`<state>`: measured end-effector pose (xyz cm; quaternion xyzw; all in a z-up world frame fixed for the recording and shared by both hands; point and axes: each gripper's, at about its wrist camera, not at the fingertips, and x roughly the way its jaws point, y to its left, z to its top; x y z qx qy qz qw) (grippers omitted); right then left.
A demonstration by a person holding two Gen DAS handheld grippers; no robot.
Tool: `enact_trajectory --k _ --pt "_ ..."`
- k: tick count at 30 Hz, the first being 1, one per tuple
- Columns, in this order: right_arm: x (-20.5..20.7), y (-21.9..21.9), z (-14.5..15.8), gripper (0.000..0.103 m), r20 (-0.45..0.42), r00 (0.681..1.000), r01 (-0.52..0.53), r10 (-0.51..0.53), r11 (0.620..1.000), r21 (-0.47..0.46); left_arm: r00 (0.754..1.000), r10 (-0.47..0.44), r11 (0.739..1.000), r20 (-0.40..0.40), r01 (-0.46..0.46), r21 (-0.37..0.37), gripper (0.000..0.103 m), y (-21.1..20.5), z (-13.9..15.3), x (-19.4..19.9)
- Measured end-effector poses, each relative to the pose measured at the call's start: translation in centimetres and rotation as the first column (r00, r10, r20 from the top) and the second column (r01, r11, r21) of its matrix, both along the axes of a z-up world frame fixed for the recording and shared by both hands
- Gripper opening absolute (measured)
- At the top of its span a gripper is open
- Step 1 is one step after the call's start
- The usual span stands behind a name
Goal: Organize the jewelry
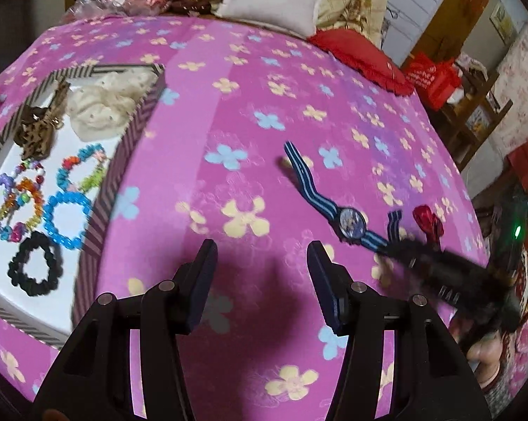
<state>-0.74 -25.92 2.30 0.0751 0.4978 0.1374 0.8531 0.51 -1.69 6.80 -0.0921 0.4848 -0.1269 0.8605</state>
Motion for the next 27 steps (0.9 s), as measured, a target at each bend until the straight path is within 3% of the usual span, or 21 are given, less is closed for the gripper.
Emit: enact_trajectory --k 2,5,7,10,15,17,19,20,27 --pt "-0.6 1.3 0.0 0.039 0.003 1.0 -0.021 0.021 1.0 0.012 1.0 0.007 1.0 0.003 -0.007 -0.006 0.053 0.4 0.0 0.2" --pt "-1.5 3.7 -0.2 0.039 -0.02 0.995 -0.094 0.097 0.99 0.11 1.0 0.019 1.0 -0.004 -0.019 -0.005 0.053 0.7 -0.2 0.3" --pt "-2.4 5.2 -0.1 0.039 -0.006 0.988 -0.151 0.152 0.984 0.098 1.0 0.026 1.0 -0.009 -0.026 -0.003 0.053 0.9 -0.3 0.3" --pt "-3.9 4.9 1.0 0.04 0.048 0.988 -0.149 0.147 0.988 0.048 1.0 0.007 1.0 -0.027 -0.007 0.011 0.053 0.3 -0.4 0.6" --pt "-5.3 -2.0 3.6 0.046 0.126 0.992 0.019 -0.023 0.999 0.033 0.996 -0.091 0.992 -0.026 0.093 0.081 0.053 -3.4 -1.0 1.1" --pt "-5.1 -5.4 4.4 0.053 0.149 0.98 0.127 -0.13 0.991 0.031 0.992 -0.127 0.987 -0.028 0.129 0.096 0.053 -5.3 -1.3 1.4" --pt "-4.5 -8.0 4.4 0.069 0.156 0.962 0.225 -0.225 0.974 0.022 0.988 -0.151 0.983 -0.026 0.153 0.103 0.053 -6.7 -1.5 1.8" --pt "-4.2 -9.2 4.3 0.07 0.154 0.952 0.265 -0.265 0.964 0.018 0.987 -0.16 0.98 -0.024 0.161 0.114 0.053 -7.5 -1.7 2.2" --pt "-1.0 -10.8 1.5 0.07 0.092 0.947 0.312 -0.307 0.949 -0.044 0.982 -0.183 0.969 -0.048 0.189 0.161 0.053 -10.3 -3.2 4.2"
